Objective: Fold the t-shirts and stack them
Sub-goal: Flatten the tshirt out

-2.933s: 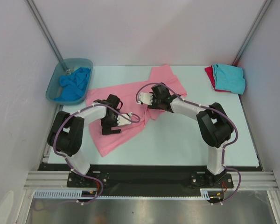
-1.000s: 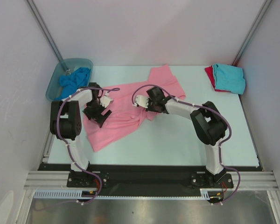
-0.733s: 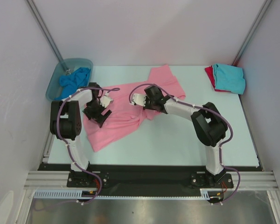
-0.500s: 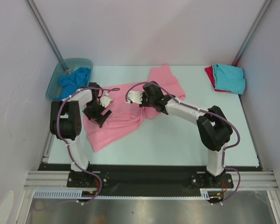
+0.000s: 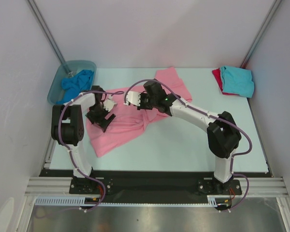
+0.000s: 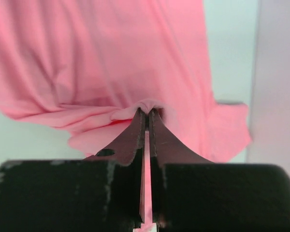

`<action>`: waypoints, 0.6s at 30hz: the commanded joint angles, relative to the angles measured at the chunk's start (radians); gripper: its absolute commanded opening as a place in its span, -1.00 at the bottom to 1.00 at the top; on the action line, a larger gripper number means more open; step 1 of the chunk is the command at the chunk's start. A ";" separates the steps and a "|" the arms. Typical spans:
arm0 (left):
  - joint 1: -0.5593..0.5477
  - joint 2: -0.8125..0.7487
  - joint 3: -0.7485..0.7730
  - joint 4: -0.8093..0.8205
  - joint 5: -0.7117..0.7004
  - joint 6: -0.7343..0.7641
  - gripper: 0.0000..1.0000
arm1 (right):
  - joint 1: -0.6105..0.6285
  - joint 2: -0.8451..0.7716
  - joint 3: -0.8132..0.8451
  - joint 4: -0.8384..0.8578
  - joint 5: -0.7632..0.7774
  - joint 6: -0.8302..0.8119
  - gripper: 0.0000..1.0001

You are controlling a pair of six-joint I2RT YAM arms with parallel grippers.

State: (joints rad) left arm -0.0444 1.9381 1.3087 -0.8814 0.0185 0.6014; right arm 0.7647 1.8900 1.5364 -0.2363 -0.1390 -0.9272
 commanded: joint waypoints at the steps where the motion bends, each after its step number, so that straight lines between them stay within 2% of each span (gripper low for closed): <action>1: 0.034 0.009 -0.029 0.087 -0.072 0.014 0.99 | 0.007 -0.026 0.073 -0.147 -0.169 0.044 -1.00; 5: 0.032 0.009 -0.026 0.085 -0.072 0.020 0.99 | 0.007 -0.011 0.097 -0.311 -0.254 0.048 -1.00; 9: 0.031 0.018 -0.020 0.088 -0.066 0.017 1.00 | 0.005 0.047 0.178 -0.417 -0.266 0.038 -1.00; 13: 0.026 0.028 -0.016 0.088 -0.068 0.018 1.00 | 0.007 0.151 0.325 -0.535 -0.280 0.028 -1.00; 15: 0.023 0.032 -0.009 0.090 -0.066 0.020 0.99 | 0.010 0.187 0.381 -0.599 -0.292 0.033 -0.93; 18: 0.021 0.038 -0.002 0.090 -0.066 0.023 0.99 | 0.024 0.260 0.474 -0.641 -0.315 0.045 -0.97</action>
State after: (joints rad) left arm -0.0433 1.9373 1.3079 -0.8799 0.0196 0.6018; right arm 0.7700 2.0979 1.9087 -0.7662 -0.4011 -0.8974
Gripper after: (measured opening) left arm 0.996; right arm 0.034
